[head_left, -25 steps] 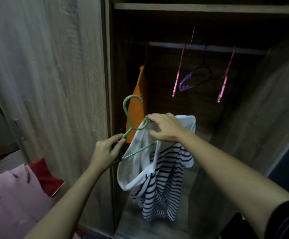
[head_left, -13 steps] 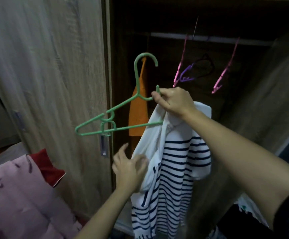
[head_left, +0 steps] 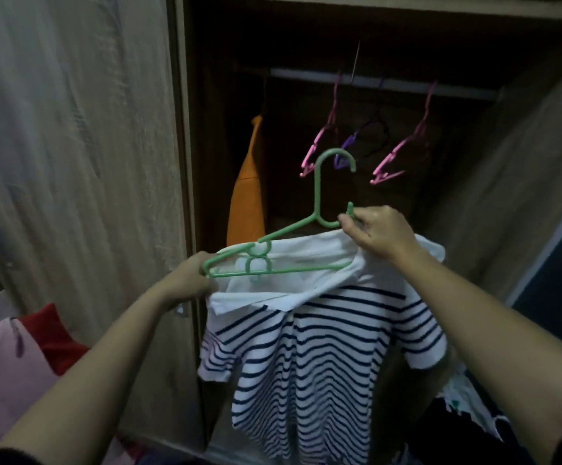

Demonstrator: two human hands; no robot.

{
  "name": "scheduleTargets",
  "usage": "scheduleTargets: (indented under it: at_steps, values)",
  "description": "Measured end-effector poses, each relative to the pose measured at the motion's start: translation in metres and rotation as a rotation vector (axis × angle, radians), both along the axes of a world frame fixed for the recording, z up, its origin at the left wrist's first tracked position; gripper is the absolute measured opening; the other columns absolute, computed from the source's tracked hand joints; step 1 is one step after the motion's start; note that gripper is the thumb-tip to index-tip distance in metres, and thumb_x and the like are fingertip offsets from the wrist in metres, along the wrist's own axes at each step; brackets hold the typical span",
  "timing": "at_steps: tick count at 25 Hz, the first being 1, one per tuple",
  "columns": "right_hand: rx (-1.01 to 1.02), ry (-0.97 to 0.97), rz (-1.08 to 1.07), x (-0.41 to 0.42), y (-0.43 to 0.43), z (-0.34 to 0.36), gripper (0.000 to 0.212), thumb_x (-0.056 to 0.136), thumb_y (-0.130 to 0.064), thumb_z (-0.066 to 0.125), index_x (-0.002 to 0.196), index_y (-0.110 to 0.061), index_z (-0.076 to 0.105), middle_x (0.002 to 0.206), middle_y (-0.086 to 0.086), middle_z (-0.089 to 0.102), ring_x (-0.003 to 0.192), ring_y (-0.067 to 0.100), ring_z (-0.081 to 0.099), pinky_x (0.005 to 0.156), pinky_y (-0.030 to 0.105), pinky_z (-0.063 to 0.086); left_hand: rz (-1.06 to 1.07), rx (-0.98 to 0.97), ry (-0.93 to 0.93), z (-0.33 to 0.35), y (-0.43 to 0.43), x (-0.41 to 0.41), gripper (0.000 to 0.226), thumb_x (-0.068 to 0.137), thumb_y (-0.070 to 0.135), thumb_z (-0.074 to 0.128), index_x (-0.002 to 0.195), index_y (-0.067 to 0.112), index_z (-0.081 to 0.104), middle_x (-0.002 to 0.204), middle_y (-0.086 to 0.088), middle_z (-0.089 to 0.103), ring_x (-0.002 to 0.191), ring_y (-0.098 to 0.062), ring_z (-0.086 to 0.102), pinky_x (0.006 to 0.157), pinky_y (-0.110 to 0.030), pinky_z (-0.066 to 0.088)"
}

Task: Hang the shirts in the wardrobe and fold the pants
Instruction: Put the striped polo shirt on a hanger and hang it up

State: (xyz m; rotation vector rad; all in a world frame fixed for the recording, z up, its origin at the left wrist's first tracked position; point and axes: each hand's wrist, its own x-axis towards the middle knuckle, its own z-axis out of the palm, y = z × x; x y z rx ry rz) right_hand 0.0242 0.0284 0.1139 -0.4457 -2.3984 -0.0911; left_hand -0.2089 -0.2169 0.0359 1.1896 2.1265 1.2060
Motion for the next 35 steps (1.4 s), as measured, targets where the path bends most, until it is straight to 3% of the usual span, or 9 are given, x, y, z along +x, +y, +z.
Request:
scheduleTargets:
  at_steps: [4,8,11,14,17,19,23,30,35]
  values:
    - [-0.051,0.035,-0.088,0.022,0.018,-0.02,0.053,0.08,-0.062,0.027,0.06,-0.018,0.049,0.066,0.005,0.061,0.069,0.031,0.062,0.054,0.026,0.03,-0.039,-0.085,0.15,0.036,0.008,-0.011,0.059,0.075,-0.01,0.054,0.122,0.025,0.06,0.107,-0.002,0.053,0.087,-0.017,0.056,0.065,-0.026,0.052]
    - [0.089,-0.161,-0.09,-0.001,0.0,-0.028,0.065,0.078,-0.067,0.018,0.085,-0.024,0.066,0.085,0.0,0.069,0.083,0.025,0.065,0.055,0.027,0.035,0.147,-0.122,0.356,0.07,0.043,0.007,0.019,0.086,0.013,0.057,0.104,0.012,0.065,0.084,-0.008,0.059,0.067,-0.019,0.058,0.051,-0.021,0.042]
    - [-0.142,-0.051,-0.182,-0.017,-0.007,-0.022,0.048,0.09,-0.061,0.032,0.066,-0.024,0.049,0.063,-0.002,0.058,0.069,0.026,0.061,0.05,0.029,0.033,0.129,0.119,0.788,0.059,0.06,0.064,0.034,0.082,0.013,0.055,0.115,0.006,0.06,0.098,-0.02,0.056,0.09,-0.035,0.055,0.071,-0.038,0.048]
    - [-0.312,0.031,-0.177,-0.01,0.0,-0.017,0.044,0.091,-0.059,0.035,0.058,-0.029,0.037,0.055,-0.007,0.048,0.063,0.02,0.053,0.049,0.03,0.03,-0.124,0.217,0.792,0.031,0.043,0.093,0.049,0.083,0.042,0.043,0.123,0.018,0.054,0.108,-0.007,0.061,0.101,-0.025,0.051,0.081,-0.039,0.047]
    - [-0.378,0.08,-0.12,-0.001,0.005,-0.012,0.037,0.089,-0.057,0.041,0.062,-0.033,0.041,0.057,-0.007,0.051,0.066,0.018,0.054,0.055,0.032,0.034,0.136,0.275,0.915,0.038,0.042,0.045,0.06,0.082,0.057,0.045,0.126,0.016,0.05,0.118,-0.009,0.059,0.106,-0.027,0.053,0.085,-0.04,0.045]
    - [-0.382,0.105,-0.078,-0.002,0.003,-0.008,0.03,0.089,-0.056,0.045,0.07,-0.033,0.048,0.062,-0.005,0.058,0.067,0.017,0.057,0.059,0.033,0.039,0.091,0.173,1.044,0.042,0.044,0.021,0.054,0.083,0.063,0.045,0.12,0.024,0.044,0.105,-0.006,0.06,0.094,-0.027,0.058,0.073,-0.034,0.044]
    - [-0.251,0.107,-0.08,-0.004,0.002,0.004,0.035,0.083,-0.063,0.047,0.082,-0.03,0.06,0.069,-0.004,0.065,0.068,0.012,0.059,0.059,0.03,0.039,-0.087,0.256,0.903,0.037,0.04,0.015,0.027,0.085,0.063,0.039,0.087,0.037,0.033,0.069,0.013,0.044,0.06,-0.011,0.046,0.048,-0.025,0.03]
    - [-0.319,0.055,-0.128,0.023,0.024,0.006,0.037,0.082,-0.06,0.051,0.062,-0.029,0.056,0.061,-0.008,0.057,0.065,0.012,0.053,0.055,0.029,0.034,-0.156,0.332,0.614,0.064,0.028,-0.009,0.04,0.078,0.06,0.053,0.085,0.022,0.064,0.075,0.006,0.061,0.069,-0.011,0.057,0.054,-0.022,0.043]
    - [-0.475,-0.003,0.072,0.041,0.037,0.001,0.033,0.081,-0.063,0.049,0.078,-0.032,0.06,0.071,-0.012,0.06,0.07,0.007,0.056,0.066,0.034,0.046,-0.105,0.323,0.584,0.088,0.02,-0.028,0.031,0.081,0.045,0.067,0.077,0.015,0.064,0.07,-0.003,0.059,0.063,-0.012,0.055,0.051,-0.022,0.039]
